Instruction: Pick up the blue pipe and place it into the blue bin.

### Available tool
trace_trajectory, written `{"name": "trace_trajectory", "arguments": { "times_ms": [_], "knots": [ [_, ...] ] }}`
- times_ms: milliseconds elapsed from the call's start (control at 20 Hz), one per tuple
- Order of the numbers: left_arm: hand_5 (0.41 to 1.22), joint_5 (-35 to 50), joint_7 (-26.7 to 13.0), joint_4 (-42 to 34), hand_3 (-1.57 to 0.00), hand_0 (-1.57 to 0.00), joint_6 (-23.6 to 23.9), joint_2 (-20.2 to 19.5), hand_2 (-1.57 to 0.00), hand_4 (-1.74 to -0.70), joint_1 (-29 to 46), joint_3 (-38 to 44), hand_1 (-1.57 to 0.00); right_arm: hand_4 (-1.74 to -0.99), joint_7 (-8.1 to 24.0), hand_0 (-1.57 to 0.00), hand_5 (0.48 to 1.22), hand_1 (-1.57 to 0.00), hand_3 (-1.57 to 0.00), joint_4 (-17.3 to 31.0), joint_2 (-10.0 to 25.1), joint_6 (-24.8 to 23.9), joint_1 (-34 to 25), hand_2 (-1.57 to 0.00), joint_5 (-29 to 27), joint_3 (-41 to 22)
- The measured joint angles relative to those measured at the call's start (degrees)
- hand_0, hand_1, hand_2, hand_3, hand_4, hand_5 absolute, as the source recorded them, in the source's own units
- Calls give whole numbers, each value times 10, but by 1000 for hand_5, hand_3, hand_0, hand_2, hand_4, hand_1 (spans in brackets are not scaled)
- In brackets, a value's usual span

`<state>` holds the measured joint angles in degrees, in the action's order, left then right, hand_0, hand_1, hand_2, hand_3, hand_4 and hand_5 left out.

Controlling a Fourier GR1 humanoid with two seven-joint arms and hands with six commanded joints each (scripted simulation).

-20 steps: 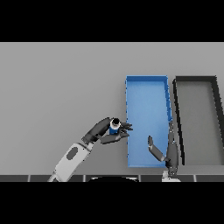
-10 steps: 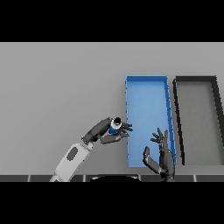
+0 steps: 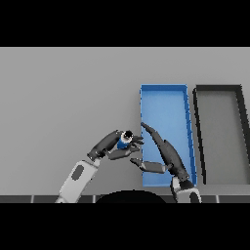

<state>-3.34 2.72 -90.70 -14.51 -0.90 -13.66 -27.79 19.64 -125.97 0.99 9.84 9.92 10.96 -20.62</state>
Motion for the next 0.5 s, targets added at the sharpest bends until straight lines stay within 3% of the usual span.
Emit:
{"name": "trace_trajectory", "arguments": {
  "times_ms": [200, 500],
  "knots": [
    [1221, -2, 8, 7, -1571, -1571, -11, 6, -1571, -1464, -2, 8, -1571, -1268, 62, 1, 555, 0, 1, 28, -14, 27, -90, -46, -24, -7],
    [1221, 9, -12, 13, -1571, -1571, -34, 20, -1571, -1470, -2, 20, -1571, -1196, 98, -16, 526, -25, 1, 62, -25, 43, -209, -77, -31, -3]
  ]
}}
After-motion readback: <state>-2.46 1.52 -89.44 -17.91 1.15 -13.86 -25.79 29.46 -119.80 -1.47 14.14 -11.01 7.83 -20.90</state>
